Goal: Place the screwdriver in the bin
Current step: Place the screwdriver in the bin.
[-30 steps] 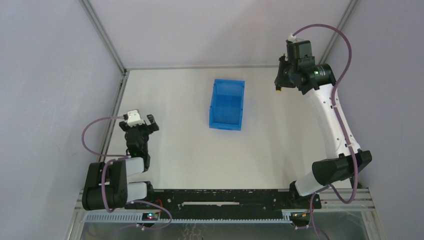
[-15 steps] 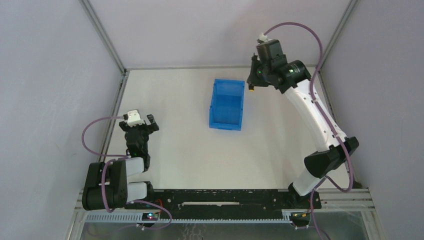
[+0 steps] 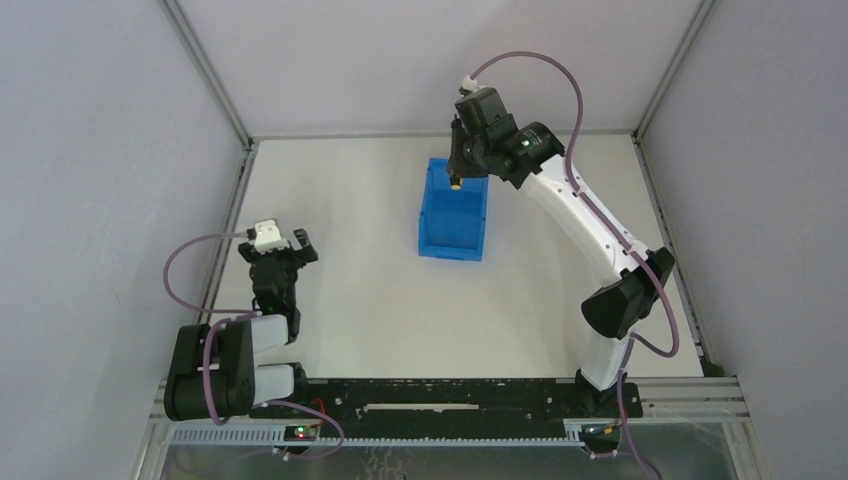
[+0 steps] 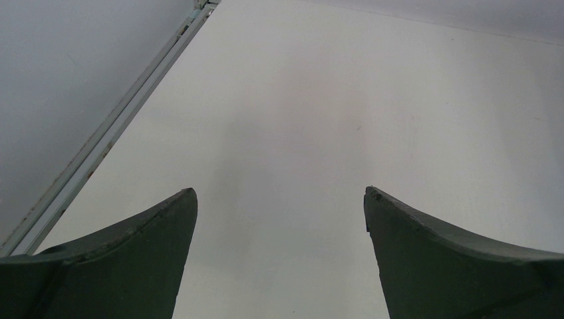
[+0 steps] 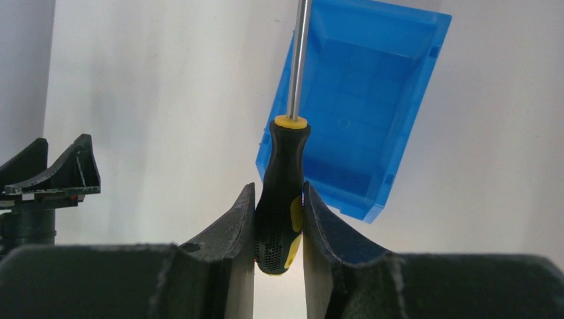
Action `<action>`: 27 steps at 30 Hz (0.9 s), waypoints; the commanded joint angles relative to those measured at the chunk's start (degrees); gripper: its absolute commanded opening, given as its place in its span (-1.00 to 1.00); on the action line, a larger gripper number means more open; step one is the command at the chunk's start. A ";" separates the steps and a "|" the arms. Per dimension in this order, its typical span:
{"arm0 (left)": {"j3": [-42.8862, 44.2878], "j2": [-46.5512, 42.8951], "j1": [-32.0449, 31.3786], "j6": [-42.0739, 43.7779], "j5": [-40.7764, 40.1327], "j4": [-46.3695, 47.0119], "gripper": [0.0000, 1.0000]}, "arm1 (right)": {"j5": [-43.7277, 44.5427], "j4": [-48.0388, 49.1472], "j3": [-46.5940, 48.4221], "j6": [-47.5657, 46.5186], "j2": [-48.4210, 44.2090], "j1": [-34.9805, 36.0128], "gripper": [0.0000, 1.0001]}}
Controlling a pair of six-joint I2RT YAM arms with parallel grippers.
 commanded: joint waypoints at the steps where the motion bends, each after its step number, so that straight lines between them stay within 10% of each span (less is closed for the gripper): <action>1: 1.77 -0.44 -0.38 1.40 -0.91 1.69 1.00 | 1.80 6.64 -3.85 1.69 -0.47 0.12 -0.82; 27: 1.75 -0.48 -0.28 1.47 -0.95 1.64 1.00 | 0.82 21.19 -20.10 2.69 15.83 0.16 -0.76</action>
